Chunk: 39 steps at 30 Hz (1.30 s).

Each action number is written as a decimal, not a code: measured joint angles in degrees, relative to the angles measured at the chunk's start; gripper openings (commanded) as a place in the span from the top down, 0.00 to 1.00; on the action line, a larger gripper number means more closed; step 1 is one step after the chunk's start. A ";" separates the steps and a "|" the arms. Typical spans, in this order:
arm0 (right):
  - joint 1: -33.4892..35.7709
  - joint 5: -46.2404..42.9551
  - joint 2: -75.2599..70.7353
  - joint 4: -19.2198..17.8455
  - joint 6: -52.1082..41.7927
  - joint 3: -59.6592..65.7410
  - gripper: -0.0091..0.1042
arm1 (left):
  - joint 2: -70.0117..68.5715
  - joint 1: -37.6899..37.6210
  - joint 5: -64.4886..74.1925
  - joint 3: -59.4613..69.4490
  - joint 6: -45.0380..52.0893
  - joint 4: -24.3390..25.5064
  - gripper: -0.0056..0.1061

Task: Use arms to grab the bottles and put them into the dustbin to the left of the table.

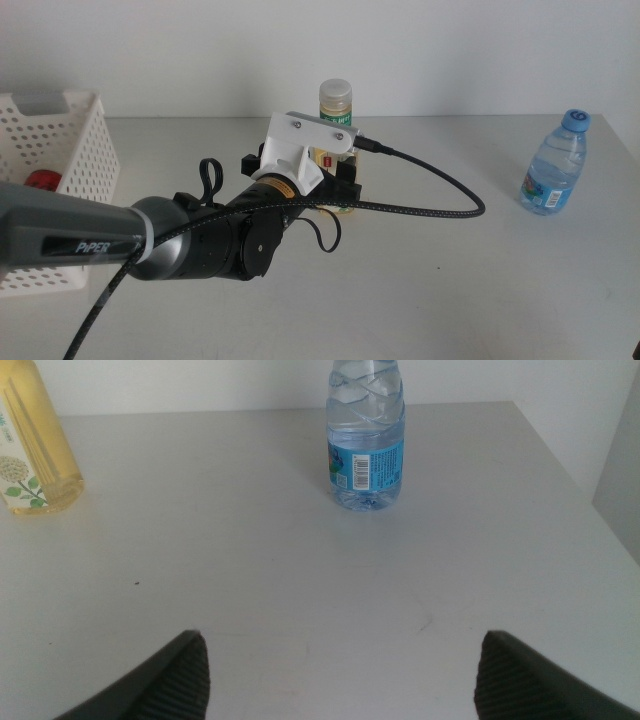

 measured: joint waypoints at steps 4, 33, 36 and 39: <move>0.00 0.00 0.00 0.00 0.00 0.00 0.32 | 0.73 1.07 -0.13 -1.58 -2.06 2.45 0.11; 0.00 0.00 0.00 0.00 0.00 0.00 0.32 | 14.94 2.73 -1.18 -14.70 -9.33 7.07 0.32; 0.00 0.00 0.00 0.00 0.00 0.00 0.32 | 14.29 2.85 0.48 -14.81 -7.86 7.18 0.49; 0.00 0.00 0.00 0.00 0.00 0.00 0.32 | 12.16 3.31 5.92 -14.81 -4.82 6.70 0.65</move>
